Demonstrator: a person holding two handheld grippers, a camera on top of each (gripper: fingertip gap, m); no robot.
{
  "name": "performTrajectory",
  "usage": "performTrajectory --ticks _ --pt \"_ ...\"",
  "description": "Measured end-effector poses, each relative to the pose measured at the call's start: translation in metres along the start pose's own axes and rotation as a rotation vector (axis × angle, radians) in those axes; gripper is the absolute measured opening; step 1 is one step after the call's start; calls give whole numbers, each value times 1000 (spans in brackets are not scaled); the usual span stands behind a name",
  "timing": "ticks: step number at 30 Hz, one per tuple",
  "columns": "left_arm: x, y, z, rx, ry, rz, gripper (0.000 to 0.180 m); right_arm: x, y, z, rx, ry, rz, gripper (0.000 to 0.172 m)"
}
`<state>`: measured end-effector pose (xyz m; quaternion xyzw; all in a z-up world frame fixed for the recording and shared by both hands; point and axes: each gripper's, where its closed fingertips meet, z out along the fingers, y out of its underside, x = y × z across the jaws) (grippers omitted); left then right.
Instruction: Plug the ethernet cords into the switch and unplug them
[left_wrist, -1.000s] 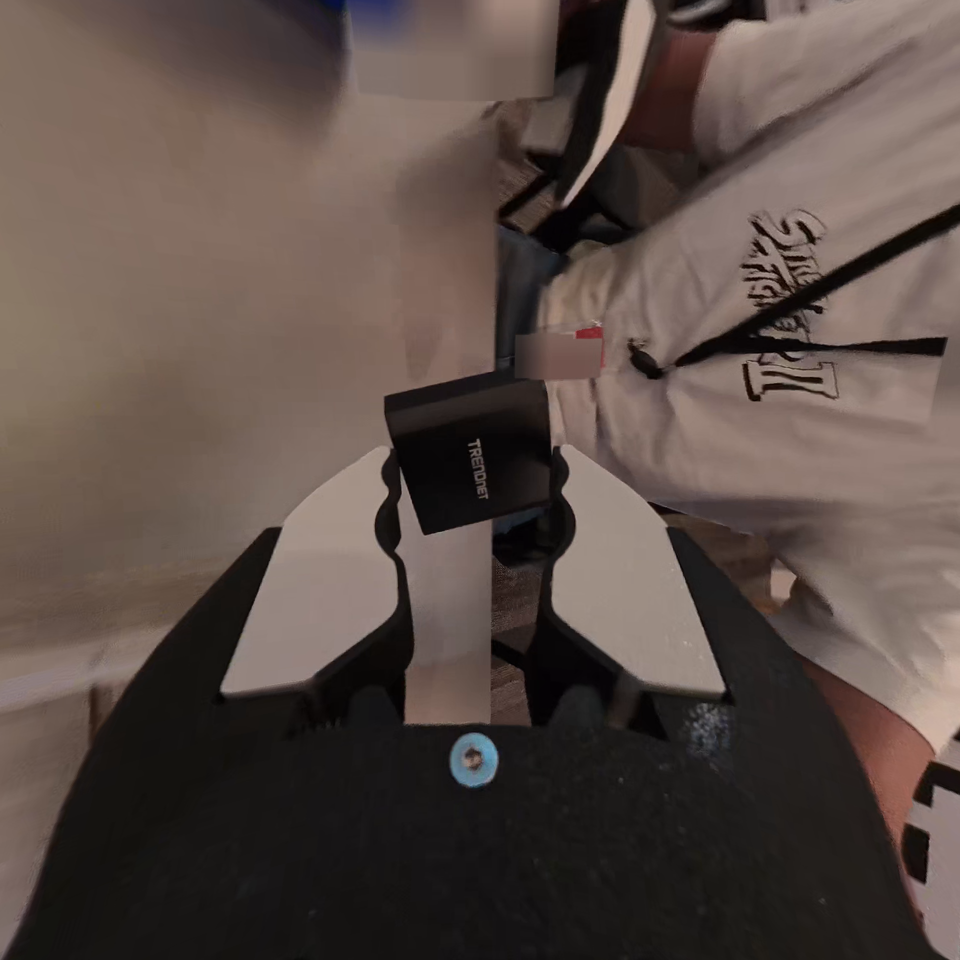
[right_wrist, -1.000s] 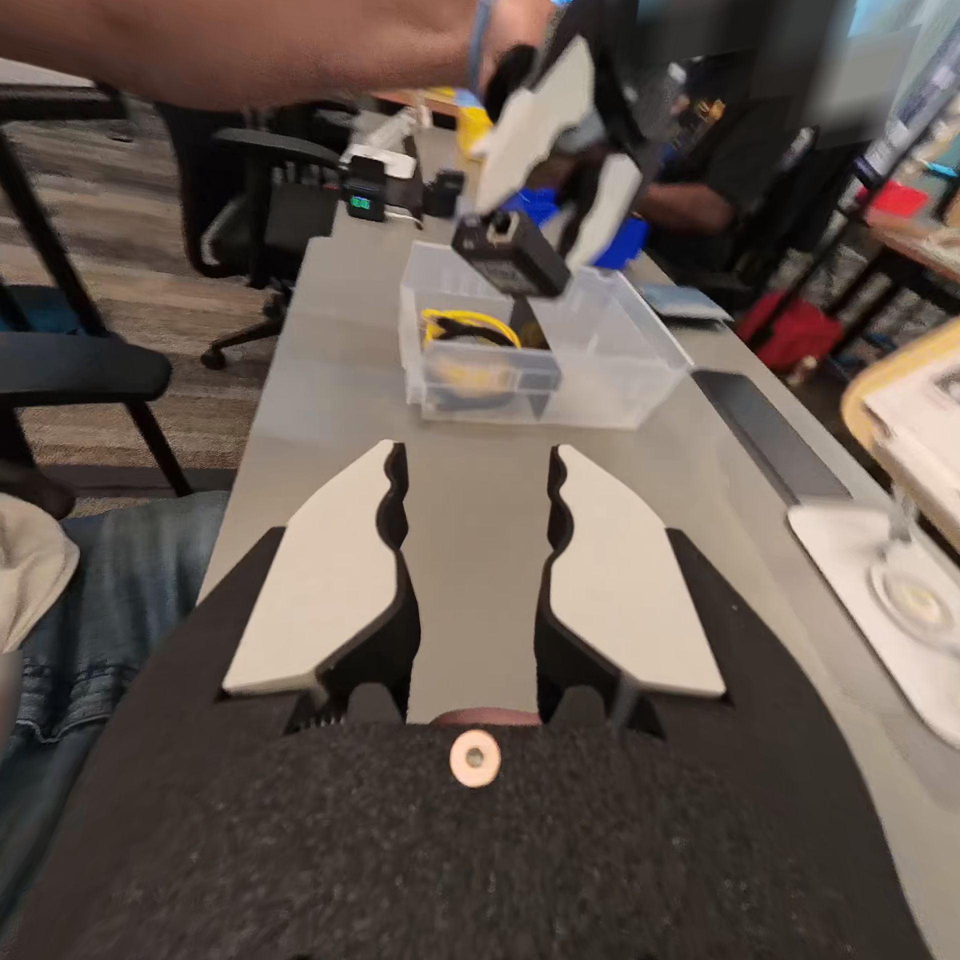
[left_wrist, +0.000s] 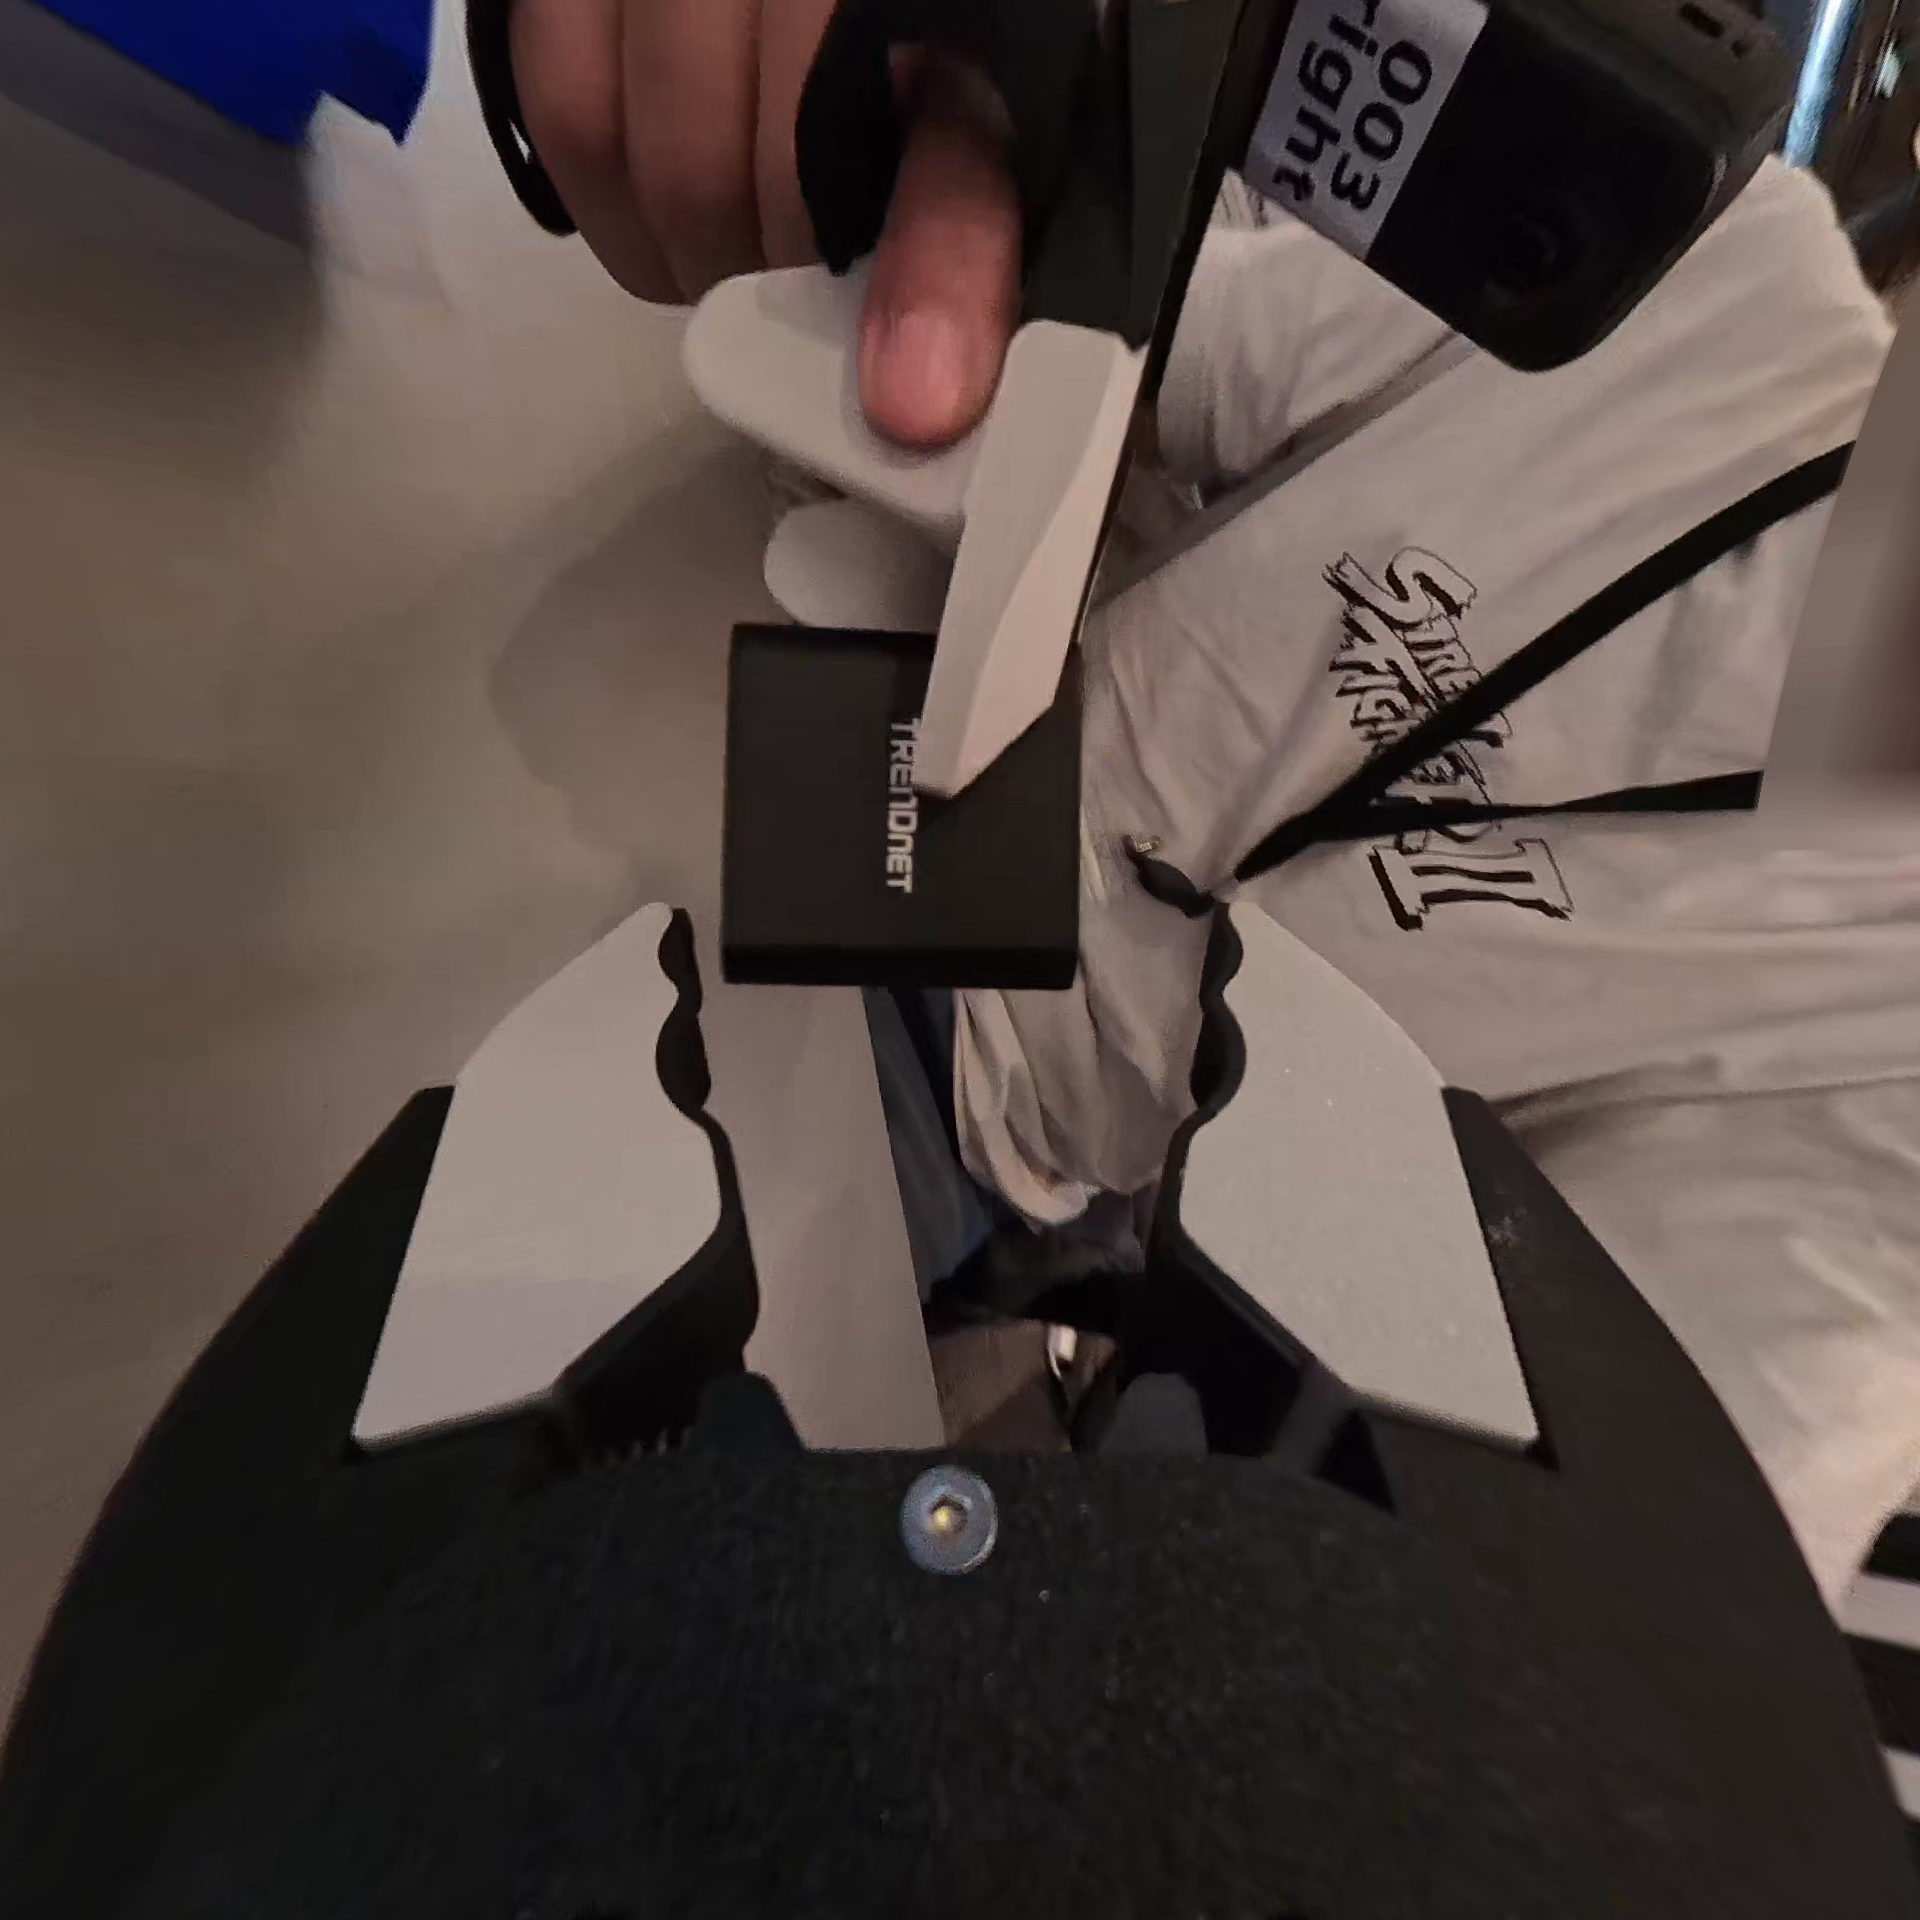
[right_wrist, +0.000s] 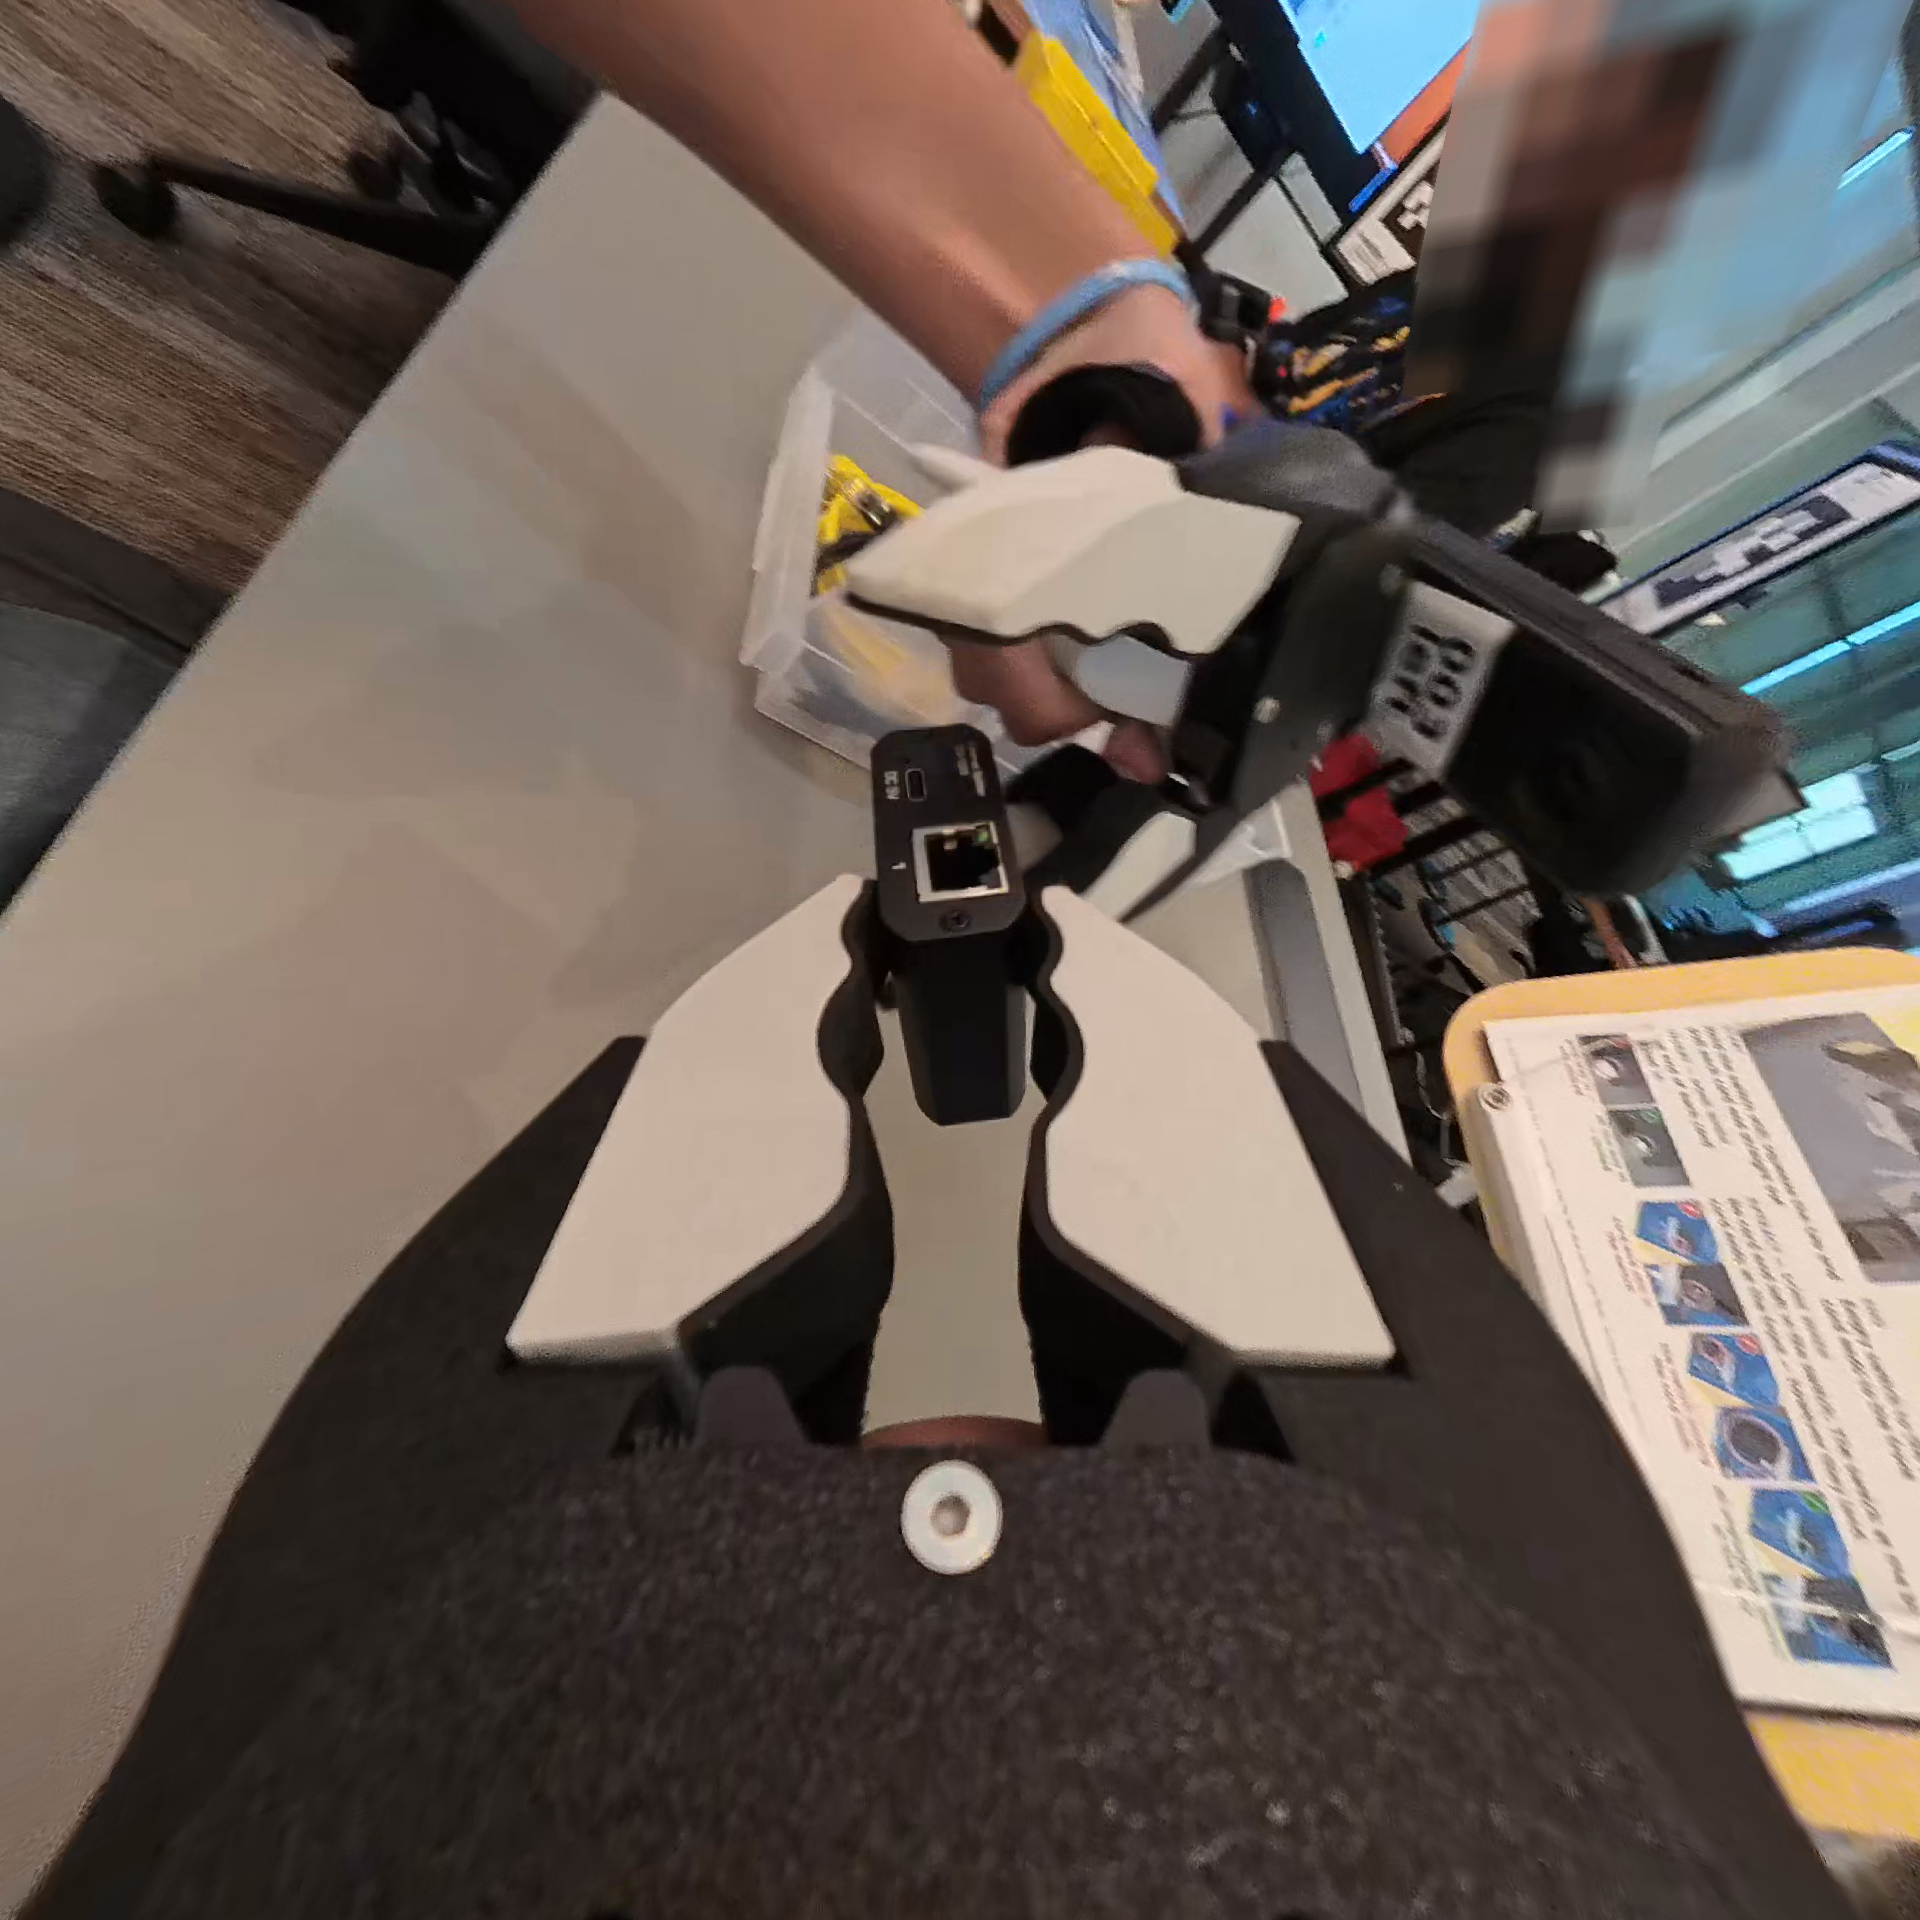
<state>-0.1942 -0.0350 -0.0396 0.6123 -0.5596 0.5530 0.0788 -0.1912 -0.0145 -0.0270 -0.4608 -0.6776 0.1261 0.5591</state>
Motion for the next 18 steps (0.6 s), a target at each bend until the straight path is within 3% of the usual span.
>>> performTrajectory --ticks 1,5,11,18 --pt "-2 1 3 36 -9 10 91 2 2 2 -15 11 -4 24" --pt "-9 -3 1 185 2 19 59 -7 0 12 -6 -31 -4 24" --pt "-13 12 7 161 -8 31 59 -23 2 21 -6 -77 -14 24" --pt "-9 6 12 102 -18 4 59 -23 0 12 63 -84 8 24"
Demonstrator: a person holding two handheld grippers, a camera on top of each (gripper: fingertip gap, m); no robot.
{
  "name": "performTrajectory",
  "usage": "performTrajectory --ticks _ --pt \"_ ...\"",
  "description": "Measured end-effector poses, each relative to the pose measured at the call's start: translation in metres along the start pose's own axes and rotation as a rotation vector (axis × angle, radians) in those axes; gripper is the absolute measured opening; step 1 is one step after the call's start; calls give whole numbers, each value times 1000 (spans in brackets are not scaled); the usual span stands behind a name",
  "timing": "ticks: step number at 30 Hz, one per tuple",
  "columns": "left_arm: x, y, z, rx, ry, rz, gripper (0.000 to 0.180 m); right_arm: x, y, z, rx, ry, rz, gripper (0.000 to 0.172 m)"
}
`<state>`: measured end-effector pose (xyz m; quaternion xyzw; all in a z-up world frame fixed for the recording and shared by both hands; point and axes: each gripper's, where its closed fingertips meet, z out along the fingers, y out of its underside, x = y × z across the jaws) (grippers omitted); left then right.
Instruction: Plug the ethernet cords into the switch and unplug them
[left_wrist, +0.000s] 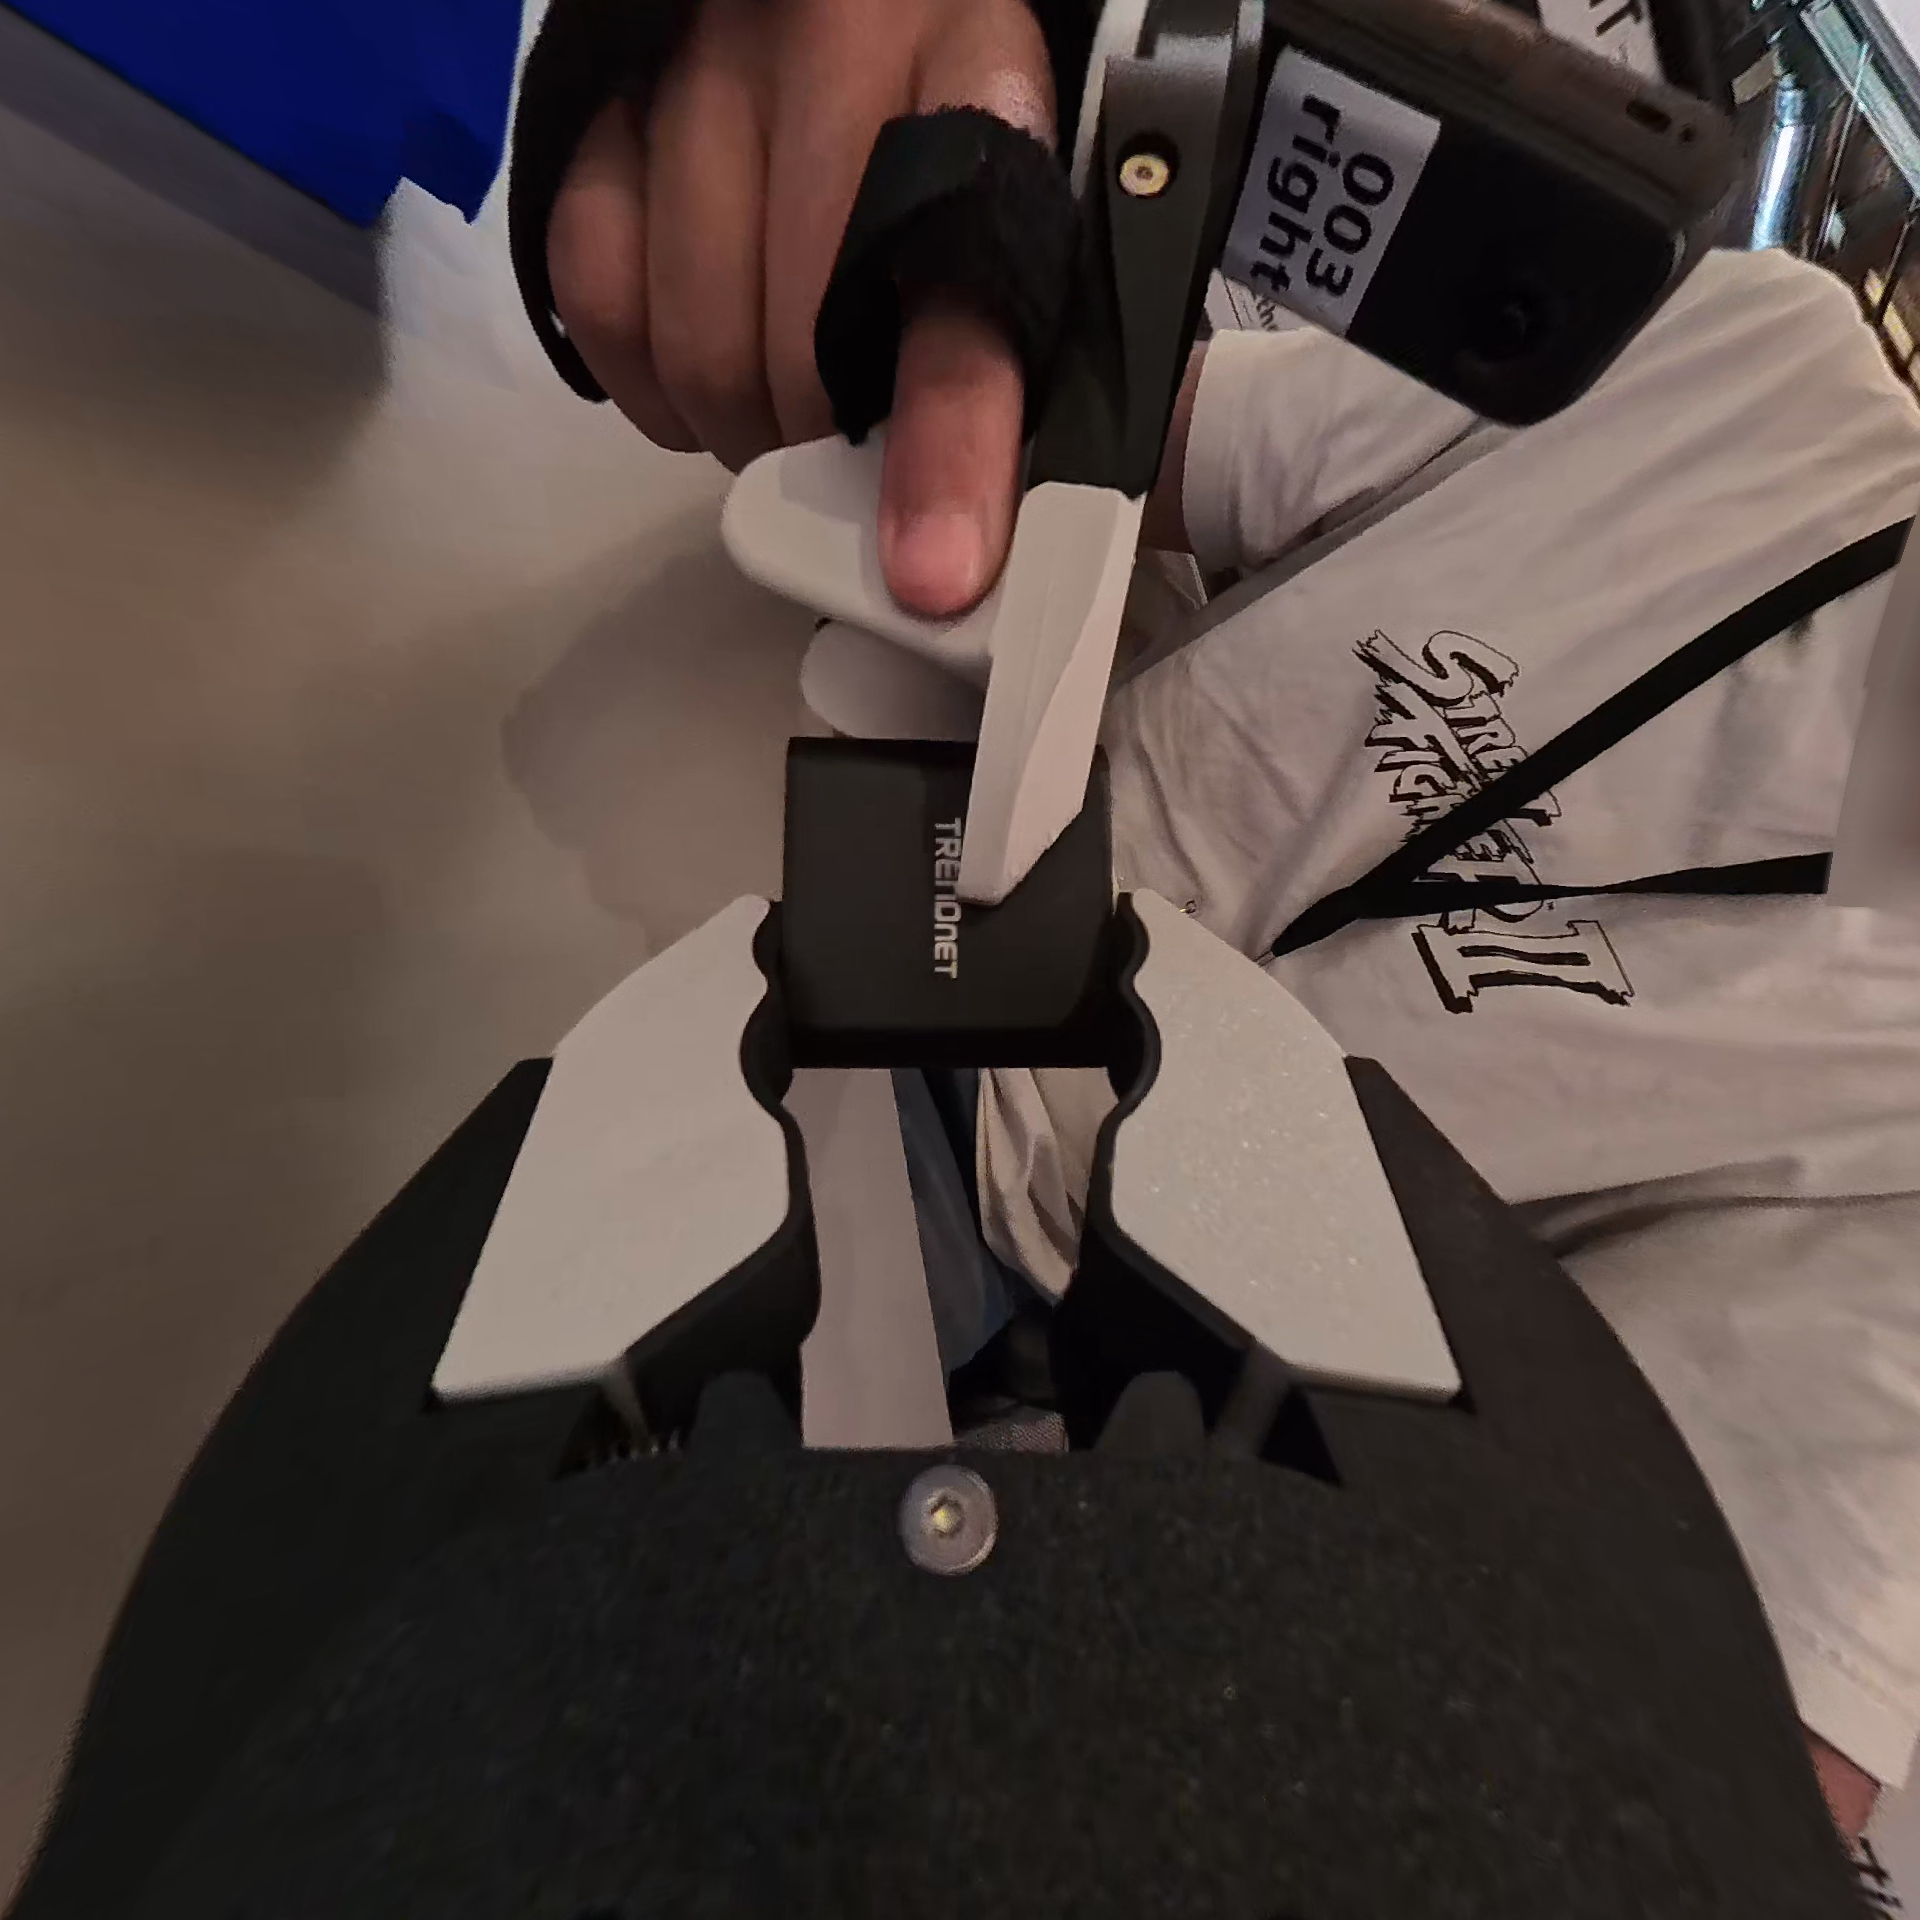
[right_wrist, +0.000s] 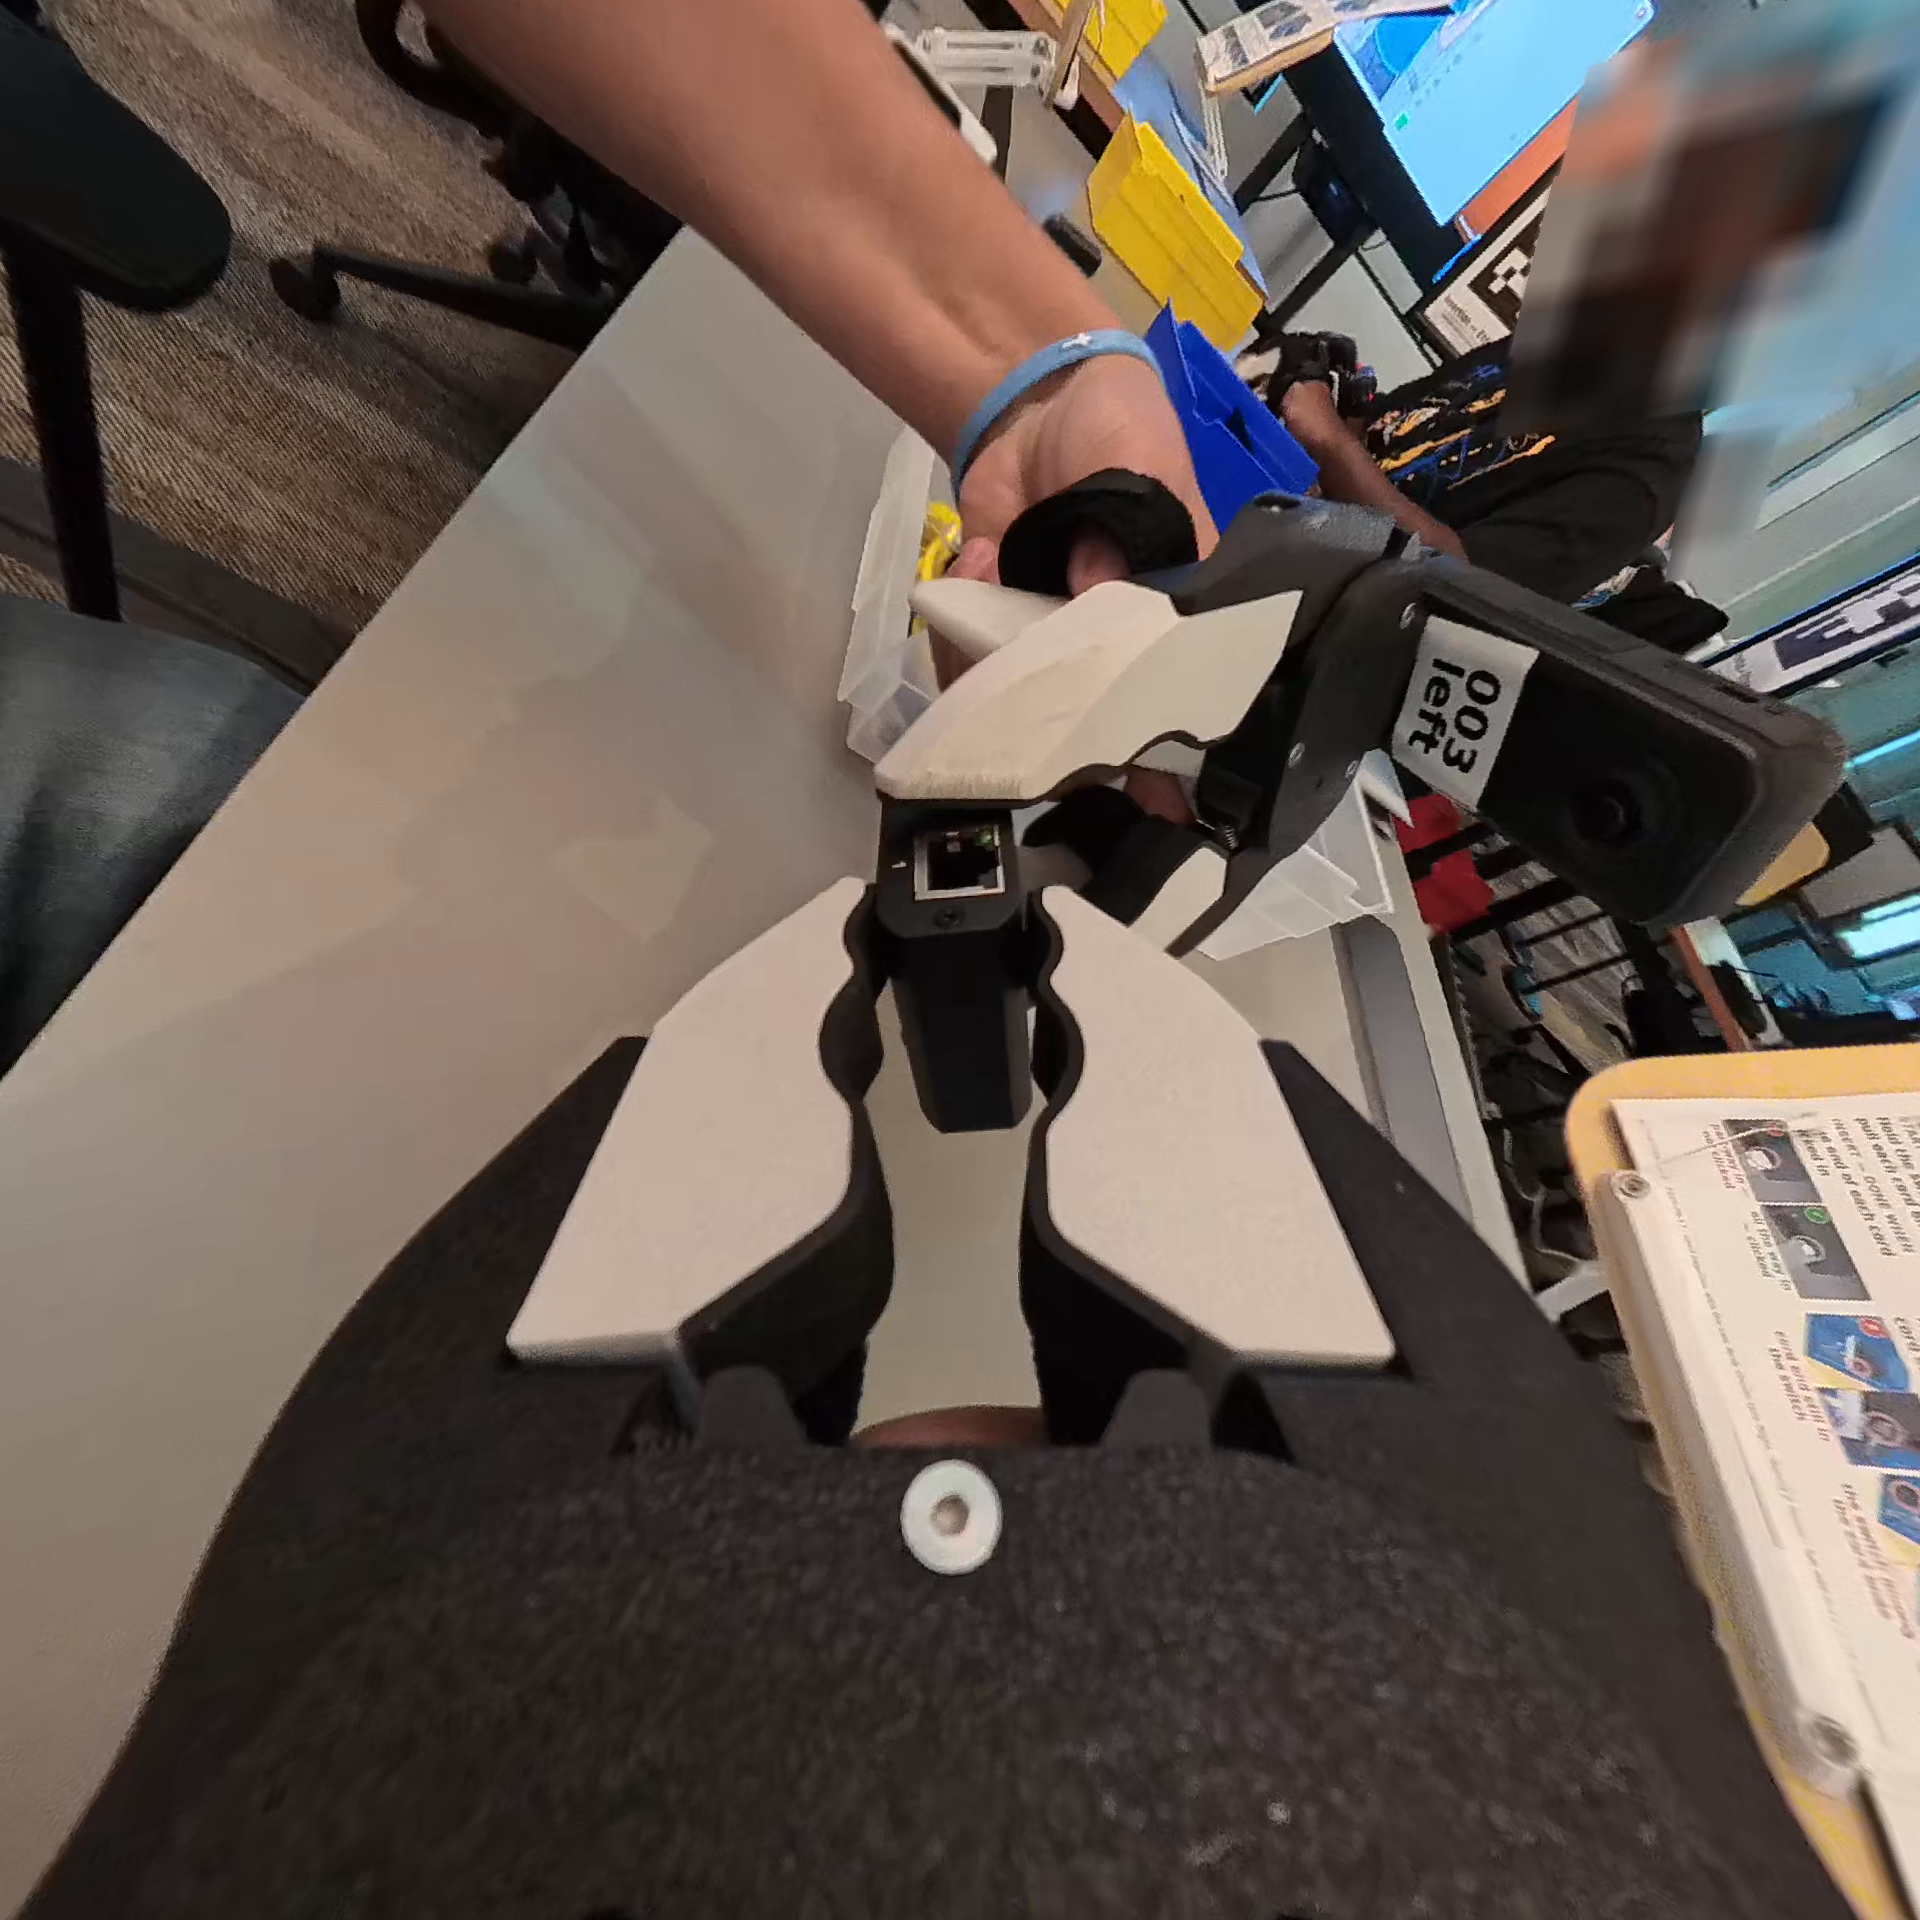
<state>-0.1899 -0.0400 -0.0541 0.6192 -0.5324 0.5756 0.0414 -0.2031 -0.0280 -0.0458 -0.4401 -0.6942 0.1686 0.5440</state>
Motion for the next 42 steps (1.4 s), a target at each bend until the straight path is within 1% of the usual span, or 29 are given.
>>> performTrajectory --ticks 4,7,11,13,14,16,18,20,21,23,24,26,29,32,35,38,42 --pt "0 0 7 -51 6 -11 59 -8 1 -6 12 -90 106 27" --pt "-7 -5 5 -33 -27 -13 58 -10 6 -12 -23 -149 221 40" --pt "-12 -7 -13 15 -71 -12 58 9 13 -24 -20 -89 371 59" --pt "-9 -9 -27 57 -83 -4 58 18 17 -31 10 -77 476 59" --pt "-6 -11 -34 79 -87 -2 58 24 22 -34 15 -65 544 60" --pt "-3 -11 -45 102 -106 3 58 28 40 -33 6 -84 719 67" --pt "1 -14 -52 127 -121 1 58 27 68 -26 -38 -101 872 67" --pt "9 -22 -55 171 -104 -10 58 24 101 -15 -123 -85 952 67" --pt "12 -26 -54 182 -107 -4 59 19 111 -9 -145 -108 967 67" --pt "15 -30 -52 186 -140 6 58 8 114 1 -123 -182 995 62" --pt "17 -32 -50 183 -147 9 59 3 110 4 -89 -222 1006 61" --pt "19 -32 -47 174 -164 18 58 1 91 7 18 -280 993 57" --pt "7 -29 -48 170 -203 -59 58 10 60 2 165 -249 864 57" --pt "-4 -24 -47 166 -197 -148 58 18 46 -3 164 -161 686 56" --pt "-12 -21 -42 149 -175 -211 58 23 34 -5 146 -117 539 54" --pt "-9 -25 -38 143 -131 -219 59 32 25 -3 125 -78 407 54" --pt "0 -28 -30 121 -96 -214 59 39 11 -2 133 -66 310 52"
